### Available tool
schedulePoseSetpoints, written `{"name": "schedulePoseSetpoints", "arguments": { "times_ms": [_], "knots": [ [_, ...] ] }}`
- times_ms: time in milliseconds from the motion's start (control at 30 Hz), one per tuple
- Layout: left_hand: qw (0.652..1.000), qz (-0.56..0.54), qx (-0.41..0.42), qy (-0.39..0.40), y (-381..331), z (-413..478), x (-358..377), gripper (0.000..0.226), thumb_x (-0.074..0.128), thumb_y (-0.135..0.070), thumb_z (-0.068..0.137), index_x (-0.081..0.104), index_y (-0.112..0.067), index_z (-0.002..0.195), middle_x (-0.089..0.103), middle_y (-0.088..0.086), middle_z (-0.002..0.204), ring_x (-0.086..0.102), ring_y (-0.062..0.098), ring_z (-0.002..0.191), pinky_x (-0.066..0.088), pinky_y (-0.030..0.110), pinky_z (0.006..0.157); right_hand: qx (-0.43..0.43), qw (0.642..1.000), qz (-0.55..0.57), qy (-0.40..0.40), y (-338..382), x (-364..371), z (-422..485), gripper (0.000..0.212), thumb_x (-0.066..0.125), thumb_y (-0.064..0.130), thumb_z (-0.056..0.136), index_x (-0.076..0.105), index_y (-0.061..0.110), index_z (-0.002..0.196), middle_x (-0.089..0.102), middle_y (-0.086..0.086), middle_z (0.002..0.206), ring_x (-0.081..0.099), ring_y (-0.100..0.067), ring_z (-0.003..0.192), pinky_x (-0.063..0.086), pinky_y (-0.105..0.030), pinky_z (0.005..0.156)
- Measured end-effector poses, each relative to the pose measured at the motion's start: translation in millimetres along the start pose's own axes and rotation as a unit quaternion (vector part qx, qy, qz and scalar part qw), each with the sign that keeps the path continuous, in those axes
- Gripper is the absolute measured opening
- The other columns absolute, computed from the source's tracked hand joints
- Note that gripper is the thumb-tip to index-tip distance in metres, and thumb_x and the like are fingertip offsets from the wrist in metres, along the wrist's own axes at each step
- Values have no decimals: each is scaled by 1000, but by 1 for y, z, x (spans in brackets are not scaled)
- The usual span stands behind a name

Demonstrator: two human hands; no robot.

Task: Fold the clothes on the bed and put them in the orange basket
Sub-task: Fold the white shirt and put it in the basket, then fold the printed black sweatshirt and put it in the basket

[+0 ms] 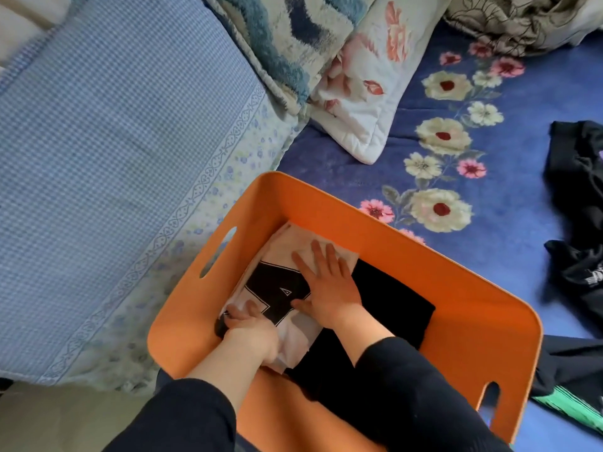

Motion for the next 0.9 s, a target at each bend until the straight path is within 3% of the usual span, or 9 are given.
{"name": "schedulePoseSetpoints", "arguments": {
  "times_ms": [100, 200, 267, 333, 500, 600, 667, 767, 900],
  "knots": [
    [999, -29, -33, 11, 2, 14, 9, 88, 43, -33, 101, -23, 5, 144, -18, 32, 153, -6, 47, 144, 12, 48, 116, -12, 999, 7, 38, -4, -2, 5, 87, 51, 53, 92, -11, 37, 152, -28, -3, 157, -23, -30, 145, -5, -46, 120],
    [999, -35, -36, -9, 6, 12, 6, 89, 47, -36, 98, -14, 6, 147, -5, 33, 154, 5, 46, 144, 19, 48, 116, -35, 999, 27, 32, -6, -27, -15, 75, 51, 36, 96, 6, 27, 155, -5, -6, 162, -3, -30, 149, 7, -43, 120],
    [996, -60, -15, -57, 7, 5, -11, 77, 50, -38, 94, 14, 4, 149, 19, 27, 152, 19, 42, 140, 30, 46, 113, -41, 998, 43, -11, -11, -53, -35, 72, 53, 29, 96, 12, 21, 154, 14, -9, 160, 15, -29, 146, 21, -41, 116],
    [978, -114, 28, -173, 0, -15, -46, 52, 50, -35, 93, 44, -5, 135, 42, 19, 139, 36, 36, 131, 40, 42, 102, -42, 995, 61, -63, -20, -81, -67, 69, 55, 25, 94, 18, 21, 152, 31, -9, 152, 32, -28, 138, 36, -40, 107],
    [814, -316, 167, -458, -47, -133, -123, 24, 53, -17, 89, 62, -16, 112, 57, 4, 115, 55, 22, 98, 44, 31, 77, -77, 982, 54, -164, -55, -135, -184, 50, 51, 28, 94, 39, 16, 142, 49, -5, 137, 46, -28, 124, 44, -39, 98],
    [745, -356, 225, -517, -102, -204, -129, 19, 55, -9, 87, 65, -18, 99, 58, -1, 105, 52, 13, 91, 38, 18, 71, -59, 966, 77, -239, -108, -143, -261, 42, 51, 22, 91, 49, 12, 132, 54, -6, 128, 46, -28, 119, 42, -38, 93],
    [719, -355, 256, -540, -144, -239, -126, 19, 54, -4, 85, 67, -14, 96, 62, 4, 106, 56, 20, 100, 43, 25, 83, -24, 961, 95, -258, -150, -134, -301, 44, 52, 23, 92, 47, 15, 136, 53, -4, 129, 45, -26, 121, 40, -35, 95],
    [724, -315, 293, -538, -247, -277, -97, 18, 55, -3, 83, 66, -10, 95, 61, 9, 108, 52, 28, 109, 36, 30, 91, 41, 958, 110, -261, -239, -97, -367, 45, 52, 23, 92, 46, 16, 137, 52, -4, 130, 44, -24, 122, 40, -35, 96],
    [808, -233, 311, -442, -391, -272, -21, 29, 51, -7, 84, 62, -14, 110, 56, 4, 123, 43, 25, 118, 39, 35, 92, 146, 956, 141, -213, -351, -16, -435, 42, 50, 26, 92, 47, 16, 132, 52, -4, 126, 45, -24, 119, 43, -38, 92]
  ]
}}
Point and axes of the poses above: each hand's wrist, its own z-axis towards the middle knuckle, its own x-axis out of the palm, y = z × x, the point moved 10 cm from there along z, towards the middle knuckle
